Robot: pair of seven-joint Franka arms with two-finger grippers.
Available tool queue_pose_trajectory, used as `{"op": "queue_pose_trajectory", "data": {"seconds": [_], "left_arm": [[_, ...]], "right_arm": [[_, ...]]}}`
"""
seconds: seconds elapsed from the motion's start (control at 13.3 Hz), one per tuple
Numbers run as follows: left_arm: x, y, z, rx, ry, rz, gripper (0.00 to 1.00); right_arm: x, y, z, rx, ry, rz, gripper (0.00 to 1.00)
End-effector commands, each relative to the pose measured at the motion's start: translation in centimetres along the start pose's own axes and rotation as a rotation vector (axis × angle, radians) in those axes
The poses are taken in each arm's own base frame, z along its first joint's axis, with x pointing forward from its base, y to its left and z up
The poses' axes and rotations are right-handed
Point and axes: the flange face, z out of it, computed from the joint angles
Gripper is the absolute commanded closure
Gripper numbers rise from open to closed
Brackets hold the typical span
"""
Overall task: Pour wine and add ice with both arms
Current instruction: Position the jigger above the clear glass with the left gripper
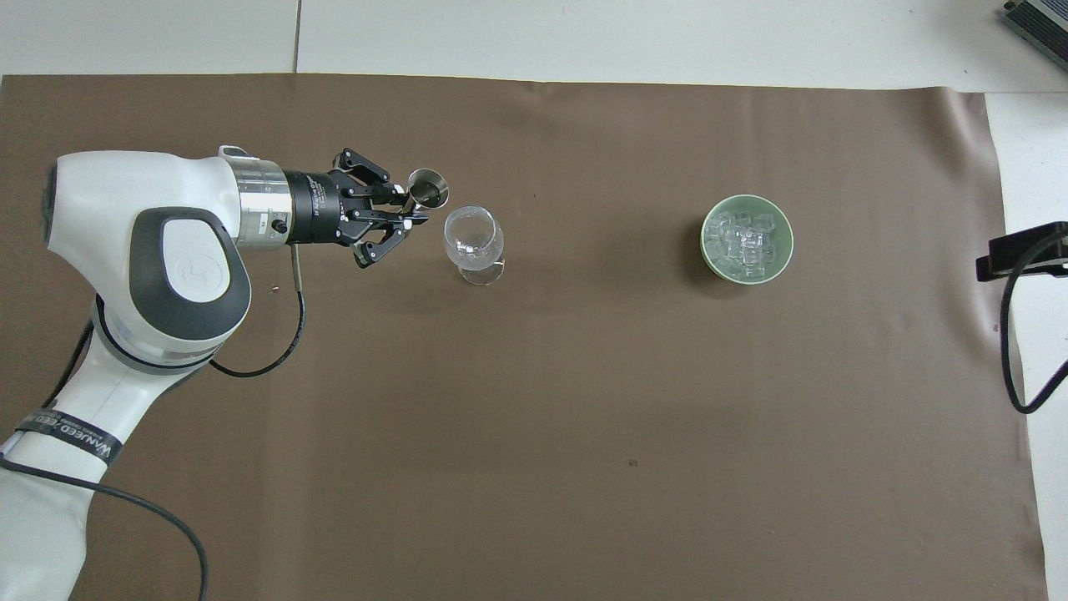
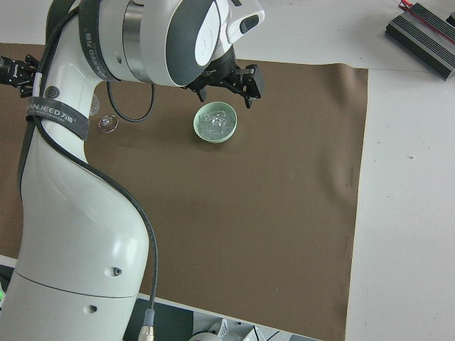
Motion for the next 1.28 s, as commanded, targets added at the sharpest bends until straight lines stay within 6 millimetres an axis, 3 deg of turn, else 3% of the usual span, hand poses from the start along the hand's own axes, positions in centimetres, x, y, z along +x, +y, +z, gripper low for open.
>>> {"op": "queue_pose_trajectory", "data": {"seconds": [0.0,1.21], "left_arm": [[-0.9,-0.5,-0.7,-0.024,0.038,0.025,1.0],[-3.6,-0.7,-0.6,-0.069,0.173,0.223,1.0]], "right_arm": [[-0.5,-0.2,-0.1,0.017,-0.001,0.015,0.0],[-0.5,-0.2,-0.1,0.017,-0.001,0.015,0.0]]}}
